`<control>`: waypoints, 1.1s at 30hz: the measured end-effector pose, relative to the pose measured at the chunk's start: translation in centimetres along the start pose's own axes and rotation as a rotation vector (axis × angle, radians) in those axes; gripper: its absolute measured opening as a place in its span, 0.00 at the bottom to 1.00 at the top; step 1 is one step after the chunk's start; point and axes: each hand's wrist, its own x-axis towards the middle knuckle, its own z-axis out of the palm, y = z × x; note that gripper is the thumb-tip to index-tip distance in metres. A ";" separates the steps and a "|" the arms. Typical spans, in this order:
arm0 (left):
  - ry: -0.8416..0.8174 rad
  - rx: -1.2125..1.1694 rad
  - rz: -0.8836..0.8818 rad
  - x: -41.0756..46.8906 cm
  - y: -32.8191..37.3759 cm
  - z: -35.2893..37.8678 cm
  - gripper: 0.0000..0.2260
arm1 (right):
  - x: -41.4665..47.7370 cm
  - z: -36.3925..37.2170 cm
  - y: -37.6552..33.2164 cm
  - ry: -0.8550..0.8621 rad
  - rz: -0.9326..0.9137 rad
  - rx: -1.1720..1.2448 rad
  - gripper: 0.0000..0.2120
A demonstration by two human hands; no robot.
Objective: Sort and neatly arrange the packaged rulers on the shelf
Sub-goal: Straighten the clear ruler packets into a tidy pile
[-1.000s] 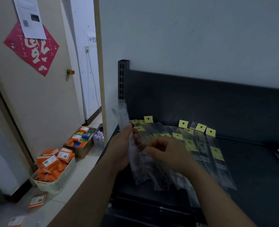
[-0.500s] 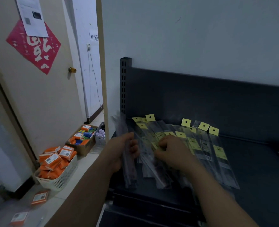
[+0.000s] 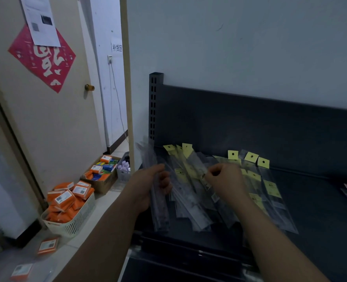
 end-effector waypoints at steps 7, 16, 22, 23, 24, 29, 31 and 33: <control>0.002 0.009 0.012 0.1 0.3 -0.6 0.04 | 0.5 -0.1 -0.5 -0.248 -0.016 0.034 0.25; 0.045 0.004 0.017 -0.7 0.6 0.0 0.02 | -0.1 2.7 -2.5 -0.235 -0.350 -0.340 0.38; 0.069 0.032 0.040 -1.2 1.2 -0.7 0.03 | -0.5 2.0 -1.9 -0.164 -0.378 -0.335 0.16; 0.072 0.031 0.042 -1.3 1.1 -0.7 0.03 | -0.7 1.9 -1.9 -0.186 -0.376 -0.377 0.16; 0.074 0.032 0.041 -1.3 1.1 -0.6 0.04 | -0.9 1.8 -2.0 -0.204 -0.372 -0.414 0.18; 0.074 0.038 0.025 -1.4 0.8 -0.3 0.05 | -0.9 1.9 -2.5 -0.272 -0.313 -0.474 0.22; 0.079 0.039 0.019 -1.4 0.9 -0.3 0.05 | -0.9 1.9 -2.5 -0.278 -0.293 -0.422 0.18; 0.091 0.044 0.018 -1.4 0.8 -0.3 0.05 | -1.1 2.1 -2.7 -0.252 -0.299 -0.387 0.14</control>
